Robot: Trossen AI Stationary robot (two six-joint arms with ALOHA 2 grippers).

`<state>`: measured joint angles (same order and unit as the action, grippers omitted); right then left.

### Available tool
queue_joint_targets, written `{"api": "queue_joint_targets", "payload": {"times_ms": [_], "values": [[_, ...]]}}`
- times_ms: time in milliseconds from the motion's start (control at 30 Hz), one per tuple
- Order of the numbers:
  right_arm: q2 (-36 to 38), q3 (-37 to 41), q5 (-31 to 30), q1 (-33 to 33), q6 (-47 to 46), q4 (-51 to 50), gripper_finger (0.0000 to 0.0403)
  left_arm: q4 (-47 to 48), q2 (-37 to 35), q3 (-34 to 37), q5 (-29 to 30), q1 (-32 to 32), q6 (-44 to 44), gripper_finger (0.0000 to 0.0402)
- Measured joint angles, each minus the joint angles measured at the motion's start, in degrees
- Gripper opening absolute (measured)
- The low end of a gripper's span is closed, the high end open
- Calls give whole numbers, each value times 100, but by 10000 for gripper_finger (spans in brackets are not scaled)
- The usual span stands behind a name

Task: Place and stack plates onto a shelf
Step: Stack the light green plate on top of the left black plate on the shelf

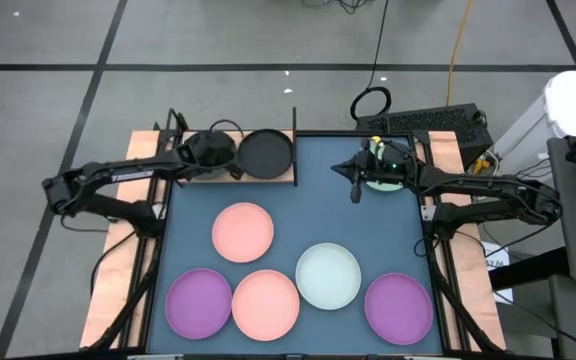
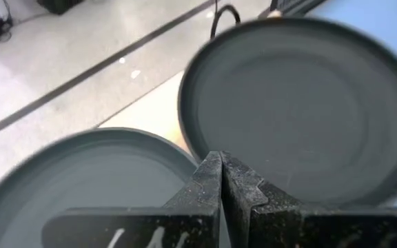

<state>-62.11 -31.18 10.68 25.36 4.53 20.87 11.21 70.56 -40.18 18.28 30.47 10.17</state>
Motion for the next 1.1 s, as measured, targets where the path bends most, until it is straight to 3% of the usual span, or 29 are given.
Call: {"api": "queue_joint_targets", "payload": {"times_ms": [233, 467, 600, 833, 967, 1100], "values": [[0, -2, -9, -23, -339, -437, 0, 826, -1158, 0, -20, -643, 53, 3], [87, -71, -14, -670, -1078, -553, 0, 1062, -1822, 0, -26, -2064, 522, 3], [164, -402, -260, -1363, -1545, -1105, 0, 927, -1812, 0, -2, -2972, 637, 3], [164, -1028, -1329, -2865, -2058, -2020, 0, 617, -1551, 0, 27, -4218, 297, 3], [164, -1228, -1974, -3453, -2234, -2577, 0, 191, -1310, 0, 31, -4703, 48, 3], [164, -1462, -2124, -3730, -2496, -3318, 0, -277, -1117, 0, 26, -4953, -271, 3]]}}
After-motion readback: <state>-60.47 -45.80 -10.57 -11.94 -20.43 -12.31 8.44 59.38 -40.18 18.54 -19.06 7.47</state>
